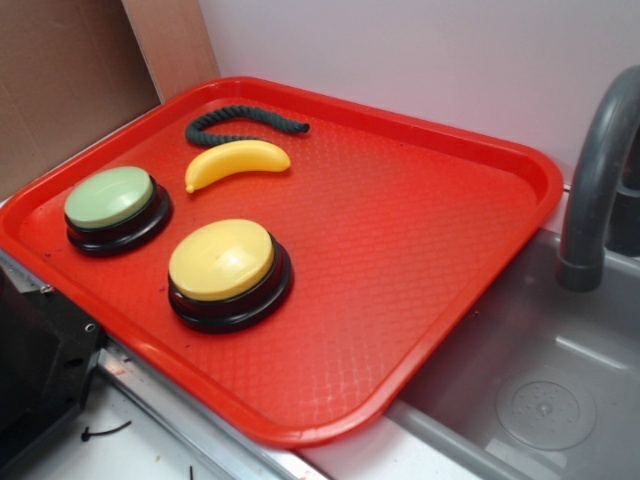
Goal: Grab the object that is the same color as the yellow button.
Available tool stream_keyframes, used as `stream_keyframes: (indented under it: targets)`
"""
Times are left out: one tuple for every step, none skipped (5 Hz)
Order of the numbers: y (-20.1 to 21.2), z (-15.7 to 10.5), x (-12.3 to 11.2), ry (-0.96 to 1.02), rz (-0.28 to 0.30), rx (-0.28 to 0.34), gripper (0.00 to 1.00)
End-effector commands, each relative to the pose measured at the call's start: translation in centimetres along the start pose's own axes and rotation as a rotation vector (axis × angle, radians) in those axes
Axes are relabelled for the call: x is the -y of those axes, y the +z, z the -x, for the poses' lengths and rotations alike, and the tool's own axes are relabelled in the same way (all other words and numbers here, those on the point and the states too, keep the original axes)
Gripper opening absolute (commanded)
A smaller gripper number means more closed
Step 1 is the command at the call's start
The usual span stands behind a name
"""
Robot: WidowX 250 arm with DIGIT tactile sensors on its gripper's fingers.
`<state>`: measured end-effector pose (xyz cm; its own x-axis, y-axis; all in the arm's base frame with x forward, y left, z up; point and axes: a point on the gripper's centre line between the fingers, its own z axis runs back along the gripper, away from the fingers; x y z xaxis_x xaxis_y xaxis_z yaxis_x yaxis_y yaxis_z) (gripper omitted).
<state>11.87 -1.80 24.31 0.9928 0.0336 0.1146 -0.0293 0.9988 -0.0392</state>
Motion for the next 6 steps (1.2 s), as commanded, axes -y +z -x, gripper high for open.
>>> stream_keyframes:
  targets:
    - [0.0,0.0,0.0,0.000,0.000,0.000,1.00]
    - [-0.5,-1.4,-0.7,-0.070,0.009,0.060,1.00]
    - [-1.9,-3.4,-2.2,-0.080,-0.033,0.069,1.00]
    - [-4.5,-5.6,-3.7,-0.098,-0.055,0.070,1.00]
    - [-6.8,-7.4,-5.8,-0.161,-0.057,0.061,1.00]
    - [-9.7,-8.4,-8.0,-0.161,-0.061,0.072,1.00]
